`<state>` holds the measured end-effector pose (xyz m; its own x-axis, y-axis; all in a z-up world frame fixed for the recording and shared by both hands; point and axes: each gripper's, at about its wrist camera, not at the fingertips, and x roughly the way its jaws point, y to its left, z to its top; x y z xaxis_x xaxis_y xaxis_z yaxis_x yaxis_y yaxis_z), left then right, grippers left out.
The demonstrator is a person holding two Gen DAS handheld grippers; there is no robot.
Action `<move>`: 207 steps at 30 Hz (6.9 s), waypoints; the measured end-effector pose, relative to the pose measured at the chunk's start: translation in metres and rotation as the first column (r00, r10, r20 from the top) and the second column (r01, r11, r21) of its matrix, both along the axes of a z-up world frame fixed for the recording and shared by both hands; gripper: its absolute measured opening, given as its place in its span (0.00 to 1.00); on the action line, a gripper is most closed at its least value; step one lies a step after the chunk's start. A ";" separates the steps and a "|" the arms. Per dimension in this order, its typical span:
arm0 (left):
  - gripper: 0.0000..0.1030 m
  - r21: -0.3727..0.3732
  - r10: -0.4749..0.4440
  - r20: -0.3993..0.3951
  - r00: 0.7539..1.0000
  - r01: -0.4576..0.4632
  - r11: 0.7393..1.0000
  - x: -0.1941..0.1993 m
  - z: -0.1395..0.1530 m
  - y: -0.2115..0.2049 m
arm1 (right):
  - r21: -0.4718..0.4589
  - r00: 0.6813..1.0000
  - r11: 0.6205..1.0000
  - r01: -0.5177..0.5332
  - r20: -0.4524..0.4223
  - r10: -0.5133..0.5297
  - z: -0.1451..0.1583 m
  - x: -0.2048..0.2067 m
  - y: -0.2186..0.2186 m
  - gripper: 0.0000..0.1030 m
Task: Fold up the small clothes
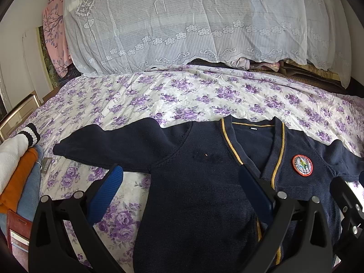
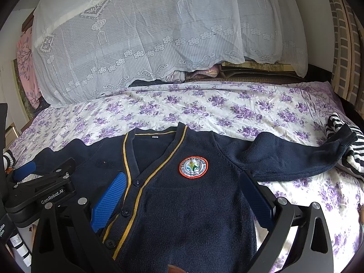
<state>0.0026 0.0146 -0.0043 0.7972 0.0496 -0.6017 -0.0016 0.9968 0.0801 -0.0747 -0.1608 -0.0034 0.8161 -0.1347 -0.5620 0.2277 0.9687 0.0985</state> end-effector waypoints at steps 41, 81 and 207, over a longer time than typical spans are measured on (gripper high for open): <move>0.96 -0.034 -0.067 -0.107 0.992 0.064 0.997 0.015 -0.019 -0.008 | 0.035 0.996 0.995 0.089 0.002 -0.089 -0.001 -0.002 -0.034 0.97; 0.96 -0.059 -0.111 -0.334 0.936 0.097 0.994 0.082 -0.079 -0.036 | 0.584 0.869 0.665 0.465 -0.161 -0.467 -0.069 -0.050 -0.302 0.47; 0.96 -0.066 -0.044 -0.323 0.945 0.024 0.998 0.105 -0.089 0.015 | 0.273 0.959 0.951 -0.146 -0.199 0.204 -0.086 0.061 -0.102 0.02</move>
